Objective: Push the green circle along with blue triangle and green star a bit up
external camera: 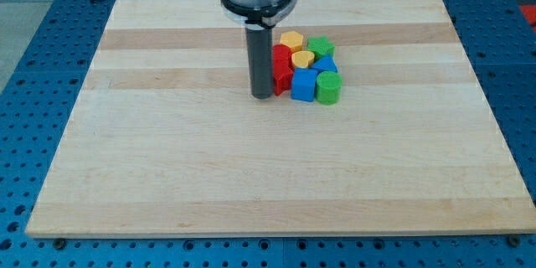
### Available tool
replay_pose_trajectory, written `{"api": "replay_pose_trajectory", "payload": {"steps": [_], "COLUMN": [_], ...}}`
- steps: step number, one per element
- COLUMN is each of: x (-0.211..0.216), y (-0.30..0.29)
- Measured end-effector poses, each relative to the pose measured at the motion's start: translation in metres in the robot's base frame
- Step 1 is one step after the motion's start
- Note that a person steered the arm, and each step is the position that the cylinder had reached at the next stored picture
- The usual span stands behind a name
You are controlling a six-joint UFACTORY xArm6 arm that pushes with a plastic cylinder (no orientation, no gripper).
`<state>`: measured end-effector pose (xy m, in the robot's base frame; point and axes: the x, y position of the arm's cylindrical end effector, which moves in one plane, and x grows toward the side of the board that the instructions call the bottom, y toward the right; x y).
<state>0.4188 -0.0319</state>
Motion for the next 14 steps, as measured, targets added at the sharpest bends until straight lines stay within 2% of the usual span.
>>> {"api": "replay_pose_trajectory", "payload": {"steps": [2, 7, 9, 14], "x": [0.023, 0.046, 0.042, 0.015], "y": [-0.014, 0.081, 0.106, 0.106]}}
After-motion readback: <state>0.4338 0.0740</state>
